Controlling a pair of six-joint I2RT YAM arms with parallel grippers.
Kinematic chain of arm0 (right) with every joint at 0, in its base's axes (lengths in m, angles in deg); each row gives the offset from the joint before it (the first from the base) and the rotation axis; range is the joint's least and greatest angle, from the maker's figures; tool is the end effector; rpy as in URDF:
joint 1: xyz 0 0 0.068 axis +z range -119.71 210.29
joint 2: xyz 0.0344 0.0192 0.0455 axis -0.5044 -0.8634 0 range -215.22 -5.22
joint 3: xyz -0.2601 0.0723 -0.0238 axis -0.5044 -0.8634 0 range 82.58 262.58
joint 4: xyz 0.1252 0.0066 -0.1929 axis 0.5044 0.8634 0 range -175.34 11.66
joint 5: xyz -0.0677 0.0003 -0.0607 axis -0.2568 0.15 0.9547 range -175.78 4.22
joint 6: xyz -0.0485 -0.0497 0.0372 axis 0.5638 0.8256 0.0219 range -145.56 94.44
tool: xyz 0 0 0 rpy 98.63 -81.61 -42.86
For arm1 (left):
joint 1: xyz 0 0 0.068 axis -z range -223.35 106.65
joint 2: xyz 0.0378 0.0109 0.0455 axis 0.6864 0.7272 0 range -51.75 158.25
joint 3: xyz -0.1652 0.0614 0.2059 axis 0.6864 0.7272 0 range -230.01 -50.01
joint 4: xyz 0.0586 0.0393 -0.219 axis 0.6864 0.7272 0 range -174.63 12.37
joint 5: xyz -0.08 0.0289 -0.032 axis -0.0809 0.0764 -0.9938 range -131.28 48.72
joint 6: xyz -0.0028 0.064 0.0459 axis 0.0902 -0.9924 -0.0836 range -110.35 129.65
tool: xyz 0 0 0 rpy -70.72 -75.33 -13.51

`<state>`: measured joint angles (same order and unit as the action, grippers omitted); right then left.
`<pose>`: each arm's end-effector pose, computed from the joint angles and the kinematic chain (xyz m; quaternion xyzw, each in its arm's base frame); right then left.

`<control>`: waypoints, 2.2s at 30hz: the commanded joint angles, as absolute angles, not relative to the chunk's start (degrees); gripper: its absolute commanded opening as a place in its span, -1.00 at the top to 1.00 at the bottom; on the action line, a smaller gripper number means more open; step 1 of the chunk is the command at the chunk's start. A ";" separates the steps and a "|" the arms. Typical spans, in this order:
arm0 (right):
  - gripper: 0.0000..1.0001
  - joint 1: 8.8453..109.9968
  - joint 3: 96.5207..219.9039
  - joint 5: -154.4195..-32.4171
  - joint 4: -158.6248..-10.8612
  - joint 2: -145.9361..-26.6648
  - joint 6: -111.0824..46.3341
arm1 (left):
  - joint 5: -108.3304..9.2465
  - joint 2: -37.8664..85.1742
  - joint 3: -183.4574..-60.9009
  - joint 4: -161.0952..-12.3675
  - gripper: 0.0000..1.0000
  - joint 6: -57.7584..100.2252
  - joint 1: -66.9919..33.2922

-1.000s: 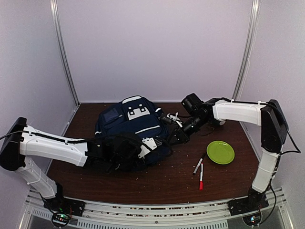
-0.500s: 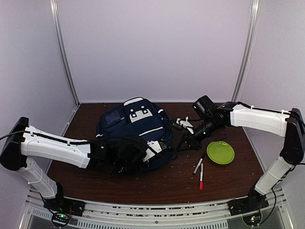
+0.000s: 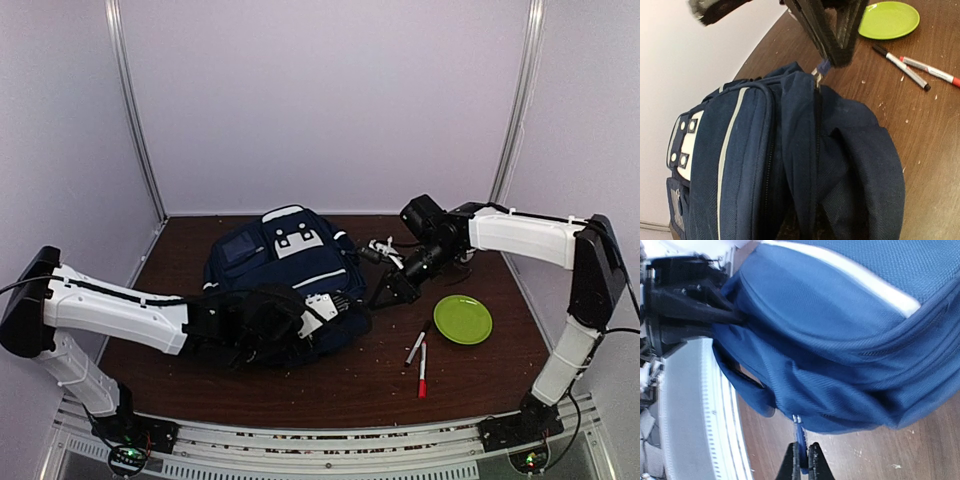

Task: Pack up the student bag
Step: Zip the student bag into the largest pocket of the bag, then rotate the pen at the center of the board.

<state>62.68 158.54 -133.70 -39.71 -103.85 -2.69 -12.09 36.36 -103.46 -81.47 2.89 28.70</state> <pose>0.2446 0.2146 0.2358 -0.4839 0.7597 0.4117 0.1383 0.1314 -0.2983 0.2232 0.4660 0.7419 -0.0389 0.4805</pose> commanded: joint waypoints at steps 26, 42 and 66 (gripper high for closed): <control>1.00 45.24 193.86 -98.21 -37.49 -132.48 -15.50 | -2.60 23.80 -95.42 -63.80 1.00 6.94 35.08; 0.46 42.90 186.25 -104.69 -38.53 -123.36 -14.53 | -0.43 28.57 -99.92 -69.01 -0.15 9.91 35.84; -0.03 55.64 148.44 -113.27 -38.99 -81.29 5.67 | -17.88 23.68 -102.21 -74.67 -0.65 9.24 18.44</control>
